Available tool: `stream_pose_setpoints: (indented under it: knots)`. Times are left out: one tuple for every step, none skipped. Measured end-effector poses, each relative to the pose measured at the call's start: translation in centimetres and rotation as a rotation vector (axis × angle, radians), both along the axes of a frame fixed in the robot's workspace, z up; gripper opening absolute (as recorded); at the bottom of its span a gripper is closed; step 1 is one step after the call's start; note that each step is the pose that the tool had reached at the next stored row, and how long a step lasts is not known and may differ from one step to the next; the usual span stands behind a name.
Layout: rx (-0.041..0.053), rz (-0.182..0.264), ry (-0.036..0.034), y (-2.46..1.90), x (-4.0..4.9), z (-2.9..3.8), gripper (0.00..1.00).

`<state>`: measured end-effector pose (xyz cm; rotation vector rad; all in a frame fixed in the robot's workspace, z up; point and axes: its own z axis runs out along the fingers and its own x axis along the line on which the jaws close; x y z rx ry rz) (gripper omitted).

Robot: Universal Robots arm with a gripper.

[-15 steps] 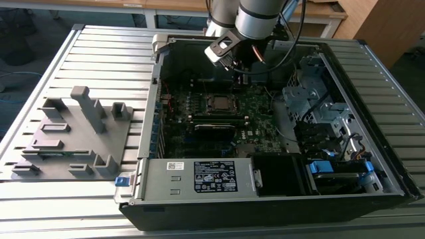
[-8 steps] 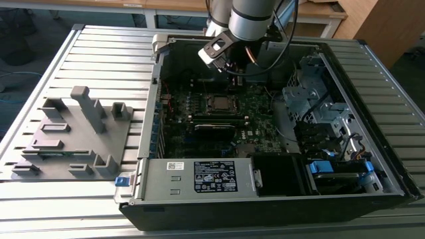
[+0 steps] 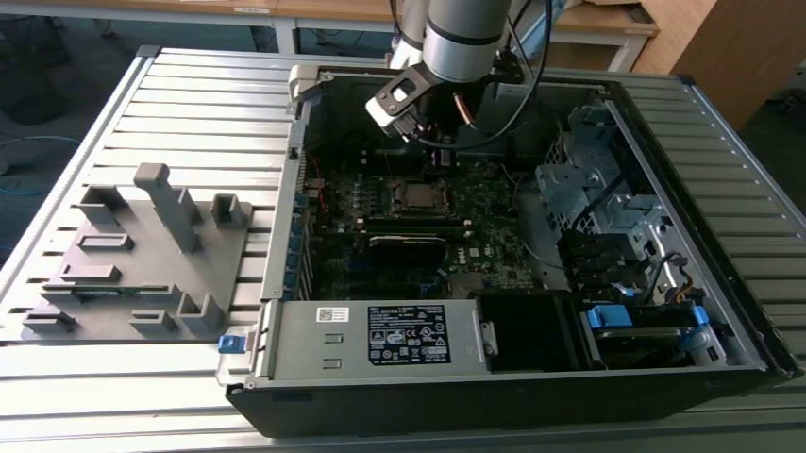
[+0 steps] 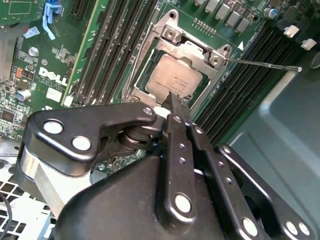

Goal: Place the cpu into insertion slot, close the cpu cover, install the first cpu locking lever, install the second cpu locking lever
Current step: 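Close the cpu cover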

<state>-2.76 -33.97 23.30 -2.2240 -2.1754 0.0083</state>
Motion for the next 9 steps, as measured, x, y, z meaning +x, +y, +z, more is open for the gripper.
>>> stream_pose_setpoints:
  knots:
    - [0.0001, 0.000, 0.0000, 0.00, 0.00, 0.00, 0.10]
    - [0.0001, 0.000, -0.0001, 0.00, 0.00, -0.01, 0.10]
    - [0.0001, 0.000, -0.0001, 0.01, 0.00, -0.01, 0.10]
    - [0.0001, 0.002, -0.0001, 0.00, 0.00, -0.01, 0.10]
    - [0.0001, 0.009, -0.0001, 0.01, 0.00, -0.01, 0.10]
    - [0.0001, 0.022, -0.0001, 0.01, 0.00, -0.02, 0.10]
    - [0.0002, 0.037, -0.0001, 0.01, 0.00, -0.02, 0.10]
    - [0.0001, 0.053, -0.0001, 0.00, 0.00, -0.02, 0.10]
    - [0.0001, 0.067, -0.0001, 0.00, 0.00, -0.02, 0.10]
